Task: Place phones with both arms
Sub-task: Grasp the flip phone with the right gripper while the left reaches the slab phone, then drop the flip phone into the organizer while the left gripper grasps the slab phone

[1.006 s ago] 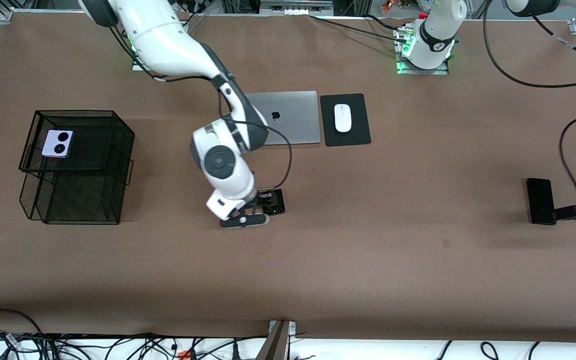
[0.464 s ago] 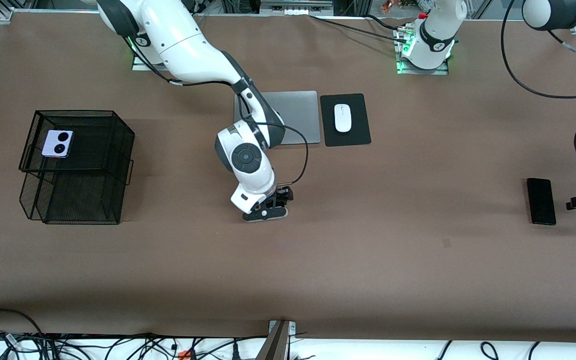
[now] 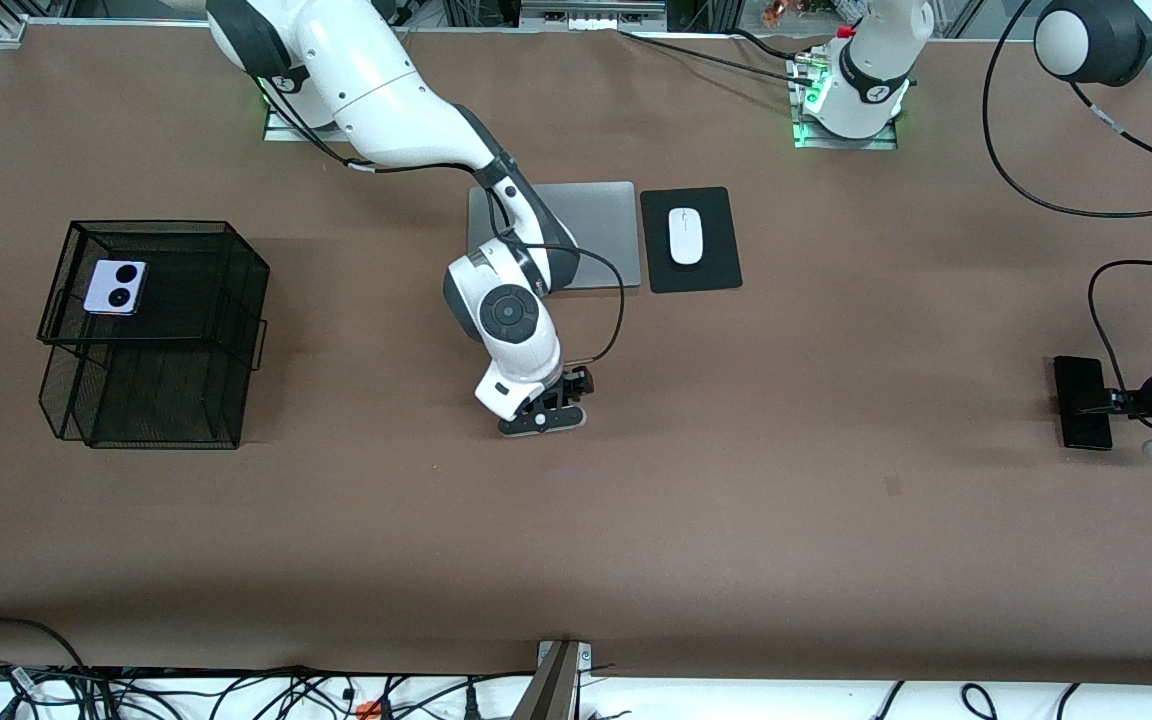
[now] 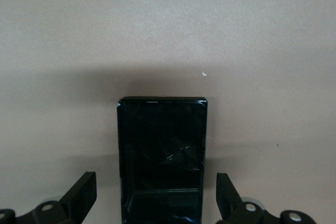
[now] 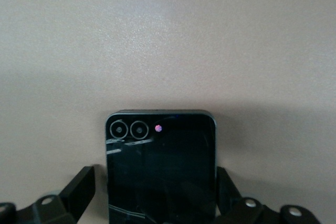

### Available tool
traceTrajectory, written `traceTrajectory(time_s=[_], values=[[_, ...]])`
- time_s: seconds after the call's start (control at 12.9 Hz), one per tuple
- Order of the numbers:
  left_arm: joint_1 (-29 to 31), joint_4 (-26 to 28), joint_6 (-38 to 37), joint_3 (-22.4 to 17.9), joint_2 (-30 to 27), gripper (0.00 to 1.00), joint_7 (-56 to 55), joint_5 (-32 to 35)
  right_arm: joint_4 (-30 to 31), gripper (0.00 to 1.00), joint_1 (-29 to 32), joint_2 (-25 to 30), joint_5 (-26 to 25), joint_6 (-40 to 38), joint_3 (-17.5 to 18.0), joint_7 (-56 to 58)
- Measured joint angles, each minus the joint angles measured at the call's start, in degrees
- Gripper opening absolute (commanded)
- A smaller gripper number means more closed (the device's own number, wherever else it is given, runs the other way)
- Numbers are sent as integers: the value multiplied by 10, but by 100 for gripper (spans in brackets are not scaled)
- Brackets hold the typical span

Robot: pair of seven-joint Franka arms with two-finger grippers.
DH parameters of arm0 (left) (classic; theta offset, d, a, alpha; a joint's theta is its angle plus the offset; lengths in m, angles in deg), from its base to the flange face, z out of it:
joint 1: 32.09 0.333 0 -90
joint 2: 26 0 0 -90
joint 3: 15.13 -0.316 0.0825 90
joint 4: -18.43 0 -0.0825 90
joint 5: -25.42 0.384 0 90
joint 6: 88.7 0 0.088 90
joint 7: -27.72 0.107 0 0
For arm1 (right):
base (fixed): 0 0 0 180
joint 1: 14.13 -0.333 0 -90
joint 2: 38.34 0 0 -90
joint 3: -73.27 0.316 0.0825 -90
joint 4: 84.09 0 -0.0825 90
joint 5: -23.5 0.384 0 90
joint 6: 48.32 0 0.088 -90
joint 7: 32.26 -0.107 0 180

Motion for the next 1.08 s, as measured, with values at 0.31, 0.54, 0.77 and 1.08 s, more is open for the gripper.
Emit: traceTrajectory(time_s=[0.31, 0.54, 0.77, 1.08], values=[[1, 6, 0, 0, 0, 100, 14, 0, -1, 36, 0, 8, -1, -5, -3, -20], [2, 9, 1, 0, 0, 100, 16, 0, -15, 36, 1, 24, 0, -48, -26, -58], [3, 18, 10, -1, 0, 100, 16, 0, -22, 36, 18, 89, 1, -171, -85, -64], [3, 30, 18, -1, 3, 100, 16, 0, 3, 35, 71, 157, 1, -294, -146, -24]])
